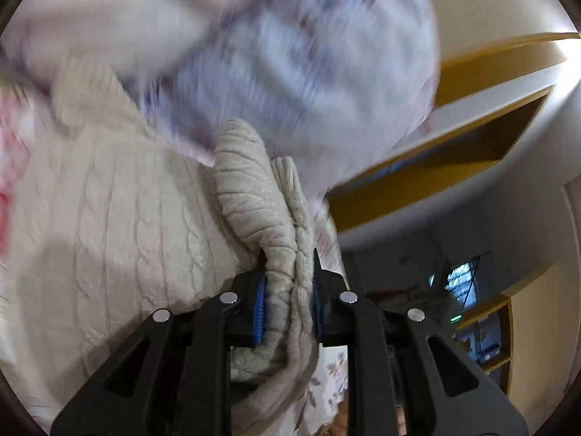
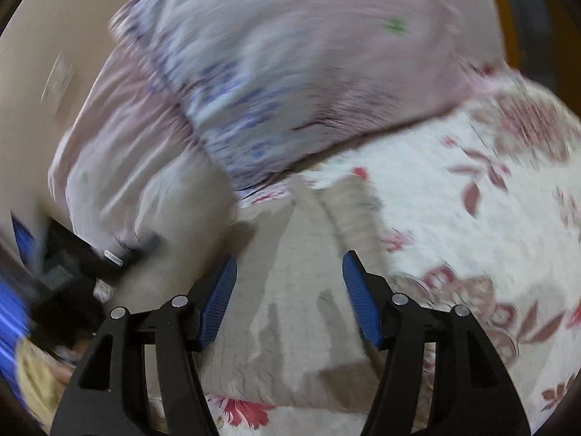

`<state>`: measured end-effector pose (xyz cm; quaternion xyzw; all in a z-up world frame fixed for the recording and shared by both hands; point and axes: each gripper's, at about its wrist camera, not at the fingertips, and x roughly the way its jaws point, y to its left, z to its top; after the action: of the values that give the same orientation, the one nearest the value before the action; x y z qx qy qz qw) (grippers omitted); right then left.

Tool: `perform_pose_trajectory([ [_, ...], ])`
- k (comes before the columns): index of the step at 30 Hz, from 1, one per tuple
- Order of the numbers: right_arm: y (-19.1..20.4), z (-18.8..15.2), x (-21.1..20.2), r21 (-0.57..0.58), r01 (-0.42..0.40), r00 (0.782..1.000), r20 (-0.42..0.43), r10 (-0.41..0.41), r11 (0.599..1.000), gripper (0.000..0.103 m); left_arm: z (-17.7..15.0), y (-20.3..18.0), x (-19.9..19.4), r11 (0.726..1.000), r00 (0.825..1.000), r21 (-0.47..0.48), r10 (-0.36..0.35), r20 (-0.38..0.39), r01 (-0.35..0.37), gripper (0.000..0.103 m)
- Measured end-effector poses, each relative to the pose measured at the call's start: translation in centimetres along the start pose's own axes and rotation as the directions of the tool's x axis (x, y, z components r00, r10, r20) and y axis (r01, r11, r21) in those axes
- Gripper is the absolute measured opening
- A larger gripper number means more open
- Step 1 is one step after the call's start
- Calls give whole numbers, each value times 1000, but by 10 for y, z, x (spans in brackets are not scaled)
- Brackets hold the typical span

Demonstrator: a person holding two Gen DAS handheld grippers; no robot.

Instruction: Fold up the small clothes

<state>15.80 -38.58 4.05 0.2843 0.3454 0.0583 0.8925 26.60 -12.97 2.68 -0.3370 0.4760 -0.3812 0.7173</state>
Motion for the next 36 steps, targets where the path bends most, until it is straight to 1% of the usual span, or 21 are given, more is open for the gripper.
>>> perform_pose_trajectory([
  [2, -13, 0, -3, 62, -36, 999, -21, 38, 997, 63, -6, 4, 19, 999, 998, -27, -31, -55, 29, 18],
  [3, -16, -1, -3, 81, -58, 998, -34, 61, 995, 62, -9, 3, 23, 996, 993, -46, -85, -84, 82, 19],
  [5, -20, 1, -1, 117, -122, 989, -67, 131, 986, 62, -9, -5, 16, 992, 987, -31, -124, -100, 121, 35],
  [7, -18, 3, 3, 149, -177, 977, -96, 192, 973, 62, -6, -15, -9, 994, 994, 36, -105, -42, 107, 59],
  [8, -17, 4, 6, 162, -206, 966, -123, 227, 965, 63, -5, -17, -23, 995, 997, 67, -80, -2, 79, 63],
  [9, -14, 5, 10, 169, -222, 957, -152, 248, 960, 63, -2, -19, -44, 995, 998, 97, -22, 63, 16, 68],
  [11, -10, 5, 15, 169, -217, 949, -196, 248, 962, 63, 4, -17, -66, 988, 984, 110, 90, 152, -108, 71],
  [12, -9, 4, 17, 166, -201, 947, -219, 235, 965, 63, 6, -13, -76, 978, 970, 109, 155, 187, -177, 72],
  [14, -7, 3, 26, 155, -150, 944, -271, 188, 976, 63, 8, -1, -92, 938, 925, 107, 300, 231, -331, 74],
  [16, -9, 0, 34, 162, -132, 937, -303, 176, 978, 63, 7, 10, -99, 905, 893, 93, 385, 231, -414, 74],
  [17, -9, -1, 37, 169, -147, 930, -313, 194, 975, 62, 6, 19, -98, 898, 888, 83, 408, 212, -433, 74],
  [18, -8, -2, 40, 173, -166, 924, -317, 214, 971, 57, 7, 24, -90, 897, 889, 75, 415, 193, -435, 74],
  [19, -5, -2, 43, 170, -181, 917, -327, 229, 969, 56, 6, 32, -92, 898, 891, 66, 420, 174, -436, 74],
  [21, -3, -1, 50, 159, -172, 917, -335, 217, 972, 55, 4, 39, -84, 898, 894, 50, 428, 134, -437, 73],
  [23, -6, -2, 60, 172, -163, 916, -339, 214, 971, 54, -3, 48, -81, 904, 902, 44, 419, 102, -424, 73],
  [24, -9, -2, 63, 188, -169, 916, -333, 224, 968, 50, -3, 51, -78, 910, 909, 41, 408, 84, -412, 73],
  [26, -10, -1, 72, 205, -183, 918, -314, 241, 962, 47, -4, 53, -70, 921, 920, 31, 386, 61, -389, 73],
  [27, -11, 0, 75, 209, -184, 920, -307, 243, 960, 42, -2, 54, -66, 927, 926, 24, 374, 49, -375, 73],
  [30, -7, 0, 83, 190, -180, 931, -283, 230, 965, 22, -6, 58, -66, 937, 937, 5, 349, 31, -349, 74],
  [33, 19, 7, 66, 32, -151, 966, -208, 155, 988, 18, -6, 59, -71, 942, 941, -8, 337, 35, -337, 77],
  [36, 41, 21, 31, -95, -119, 991, -73, 112, 988, 17, -4, 56, -72, 945, 944, -8, 328, 44, -328, 77],
])
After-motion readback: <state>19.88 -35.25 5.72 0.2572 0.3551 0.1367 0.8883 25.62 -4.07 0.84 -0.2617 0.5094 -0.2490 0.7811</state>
